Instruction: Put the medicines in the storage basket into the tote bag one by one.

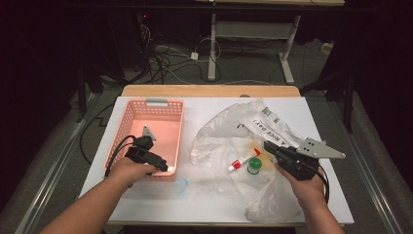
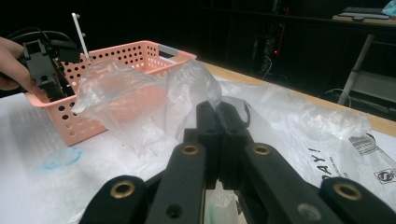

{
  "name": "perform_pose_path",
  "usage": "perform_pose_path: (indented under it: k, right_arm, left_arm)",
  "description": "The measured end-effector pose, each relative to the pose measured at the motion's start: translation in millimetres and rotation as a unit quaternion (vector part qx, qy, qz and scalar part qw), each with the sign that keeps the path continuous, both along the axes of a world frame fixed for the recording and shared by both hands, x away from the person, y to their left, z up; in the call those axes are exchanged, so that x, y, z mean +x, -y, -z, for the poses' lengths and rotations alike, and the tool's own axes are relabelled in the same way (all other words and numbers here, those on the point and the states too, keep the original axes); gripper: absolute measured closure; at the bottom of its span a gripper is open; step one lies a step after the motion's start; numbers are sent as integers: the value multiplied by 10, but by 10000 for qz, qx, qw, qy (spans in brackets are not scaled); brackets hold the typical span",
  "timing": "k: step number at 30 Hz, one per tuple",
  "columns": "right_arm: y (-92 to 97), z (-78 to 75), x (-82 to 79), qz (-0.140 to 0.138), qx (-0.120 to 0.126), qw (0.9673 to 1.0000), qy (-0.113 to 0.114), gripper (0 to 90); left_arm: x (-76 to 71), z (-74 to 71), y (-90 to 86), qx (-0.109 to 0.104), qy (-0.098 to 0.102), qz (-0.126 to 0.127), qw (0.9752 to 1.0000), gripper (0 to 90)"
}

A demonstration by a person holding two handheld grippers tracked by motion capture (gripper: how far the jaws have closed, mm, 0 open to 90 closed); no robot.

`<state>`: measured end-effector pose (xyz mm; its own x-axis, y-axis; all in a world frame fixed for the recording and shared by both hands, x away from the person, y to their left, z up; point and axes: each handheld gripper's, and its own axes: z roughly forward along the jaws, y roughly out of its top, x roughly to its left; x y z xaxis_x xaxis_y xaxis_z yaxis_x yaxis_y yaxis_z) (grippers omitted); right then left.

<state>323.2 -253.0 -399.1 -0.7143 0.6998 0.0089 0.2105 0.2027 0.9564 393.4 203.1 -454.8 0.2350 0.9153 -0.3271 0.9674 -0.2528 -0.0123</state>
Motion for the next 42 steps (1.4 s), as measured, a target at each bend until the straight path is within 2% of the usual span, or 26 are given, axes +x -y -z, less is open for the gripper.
perform_pose_path:
  k: [2, 6, 12, 16, 20, 22, 25, 26, 27, 29, 36, 42]
  right_arm:
    - [-3, 2, 1, -5, 1, 10000, -1, 900]
    - [-6, 0, -2, -20, -5, 10000, 4, 900]
    - [-3, -1, -3, -19, -10, 10000, 18, 900]
    - [0, -15, -10, -8, 14, 10000, 30, 900]
    - [7, -18, -12, -4, -6, 10000, 58, 900]
    - [5, -16, -10, -12, 8, 10000, 49, 900]
    - [-1, -11, -15, -16, 11, 10000, 30, 900]
    - [0, -11, -16, -14, 12, 10000, 30, 900]
    - [2, -12, -17, -8, 17, 10000, 27, 900]
    - [3, -13, -16, -1, 23, 10000, 24, 900]
    - [-7, -16, -21, -9, 5, 10000, 25, 900]
    - [-6, -10, -16, -31, 0, 10000, 35, 900]
  left_arm:
    - [19, 15, -3, -9, -156, -36, 9999, 0]
    - [37, 27, -7, -81, -305, -62, 9995, 28]
    - [24, 17, -1, -225, -317, -50, 9992, 107]
    - [16, 3, 11, -376, -312, -2, 9988, 206]
    - [-6, -26, 30, -492, -157, 59, 9986, 327]
    - [-11, -28, 25, -521, -123, 84, 9985, 330]
    - [-28, -50, 26, -607, 83, 80, 9981, 342]
    - [-43, -82, 31, -719, 283, 110, 9969, 382]
    - [-51, -105, 60, -736, 387, 206, 9963, 480]
    - [-62, -117, 80, -790, 458, 310, 9953, 584]
    - [-99, -167, 136, -776, 750, 508, 9929, 744]
    - [-114, -217, 143, -693, 990, 584, 9910, 776]
